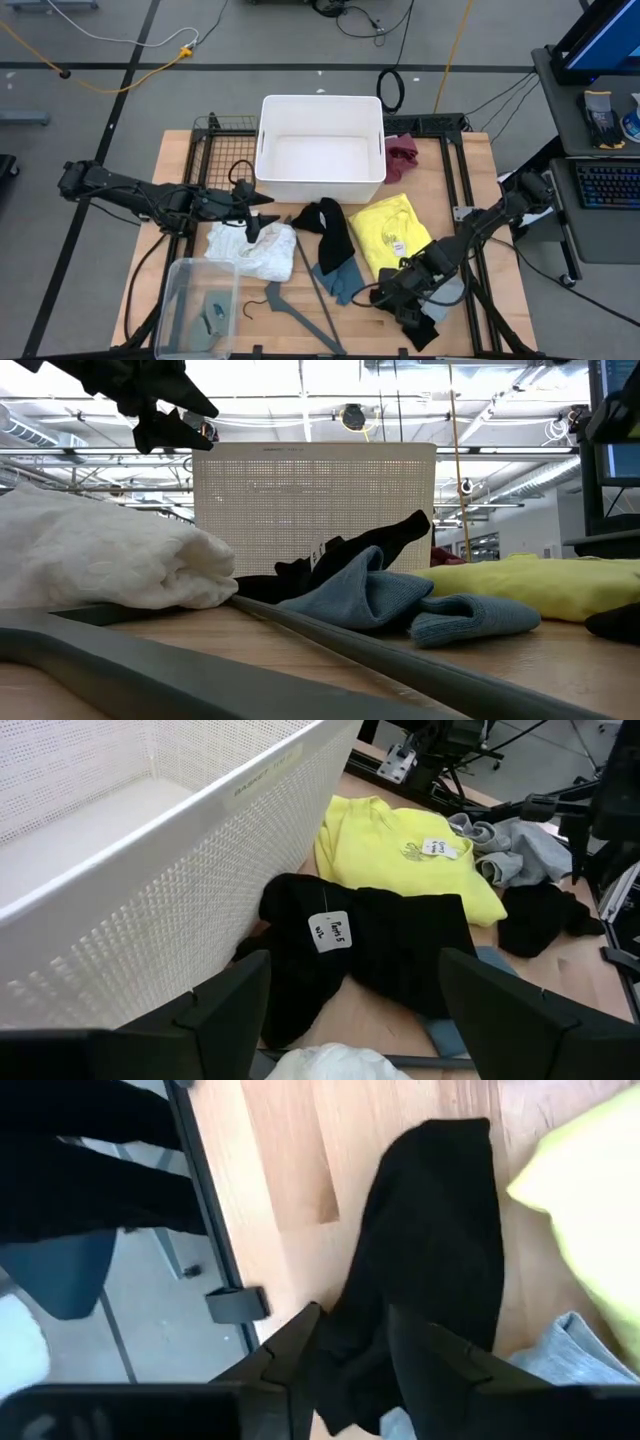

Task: Pick & Place Cloths
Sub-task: Put the black sock into the transparent bin

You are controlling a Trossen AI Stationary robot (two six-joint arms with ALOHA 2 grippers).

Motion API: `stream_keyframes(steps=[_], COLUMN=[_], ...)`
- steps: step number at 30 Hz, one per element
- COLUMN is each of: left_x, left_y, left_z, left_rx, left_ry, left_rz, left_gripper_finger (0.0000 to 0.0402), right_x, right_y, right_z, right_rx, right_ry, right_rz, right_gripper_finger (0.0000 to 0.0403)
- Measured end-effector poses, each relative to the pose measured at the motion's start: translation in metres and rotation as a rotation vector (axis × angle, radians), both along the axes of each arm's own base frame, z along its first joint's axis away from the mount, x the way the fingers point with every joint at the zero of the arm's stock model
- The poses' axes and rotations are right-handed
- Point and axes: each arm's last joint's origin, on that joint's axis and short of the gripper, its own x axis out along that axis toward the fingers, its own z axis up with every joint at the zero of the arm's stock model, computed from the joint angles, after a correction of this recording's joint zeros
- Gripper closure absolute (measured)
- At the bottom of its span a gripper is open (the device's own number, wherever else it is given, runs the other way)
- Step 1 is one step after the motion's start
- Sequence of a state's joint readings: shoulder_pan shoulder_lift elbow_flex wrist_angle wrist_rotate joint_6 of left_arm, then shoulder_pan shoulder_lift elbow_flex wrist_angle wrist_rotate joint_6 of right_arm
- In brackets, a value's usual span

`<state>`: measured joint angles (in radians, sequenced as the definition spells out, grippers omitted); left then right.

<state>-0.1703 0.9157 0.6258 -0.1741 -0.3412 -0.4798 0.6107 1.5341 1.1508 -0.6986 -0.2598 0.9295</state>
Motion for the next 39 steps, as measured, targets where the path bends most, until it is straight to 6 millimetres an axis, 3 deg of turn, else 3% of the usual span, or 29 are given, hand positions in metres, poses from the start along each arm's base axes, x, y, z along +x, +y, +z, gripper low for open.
stream_keyframes(steps=[13,27,32,39], left_x=[0.0,0.0,0.0,0.0], left_y=[0.0,0.0,0.0,0.0], left_z=[0.0,0.0,0.0,0.0], left_rx=[0.0,0.0,0.001,0.001], left_ry=[0.0,0.001,0.001,0.001], left_rz=[0.0,0.0,0.0,0.0], left_gripper_finger=[0.0107,0.0107,0.0107,0.0107], right_x=[0.002,-0.009,-0.013,-0.015], right_y=[0.002,-0.009,-0.019,-0.026], right_z=[-0.014,-0.052,-0.068,-0.076], right_rx=[0.052,0.028,0.019,0.006], right_ry=[-0.077,-0.078,-0.06,-0.037], right_rz=[0.054,0.035,0.015,-0.007], right_gripper_finger=[0.0323,0.033,0.0356,0.0399])
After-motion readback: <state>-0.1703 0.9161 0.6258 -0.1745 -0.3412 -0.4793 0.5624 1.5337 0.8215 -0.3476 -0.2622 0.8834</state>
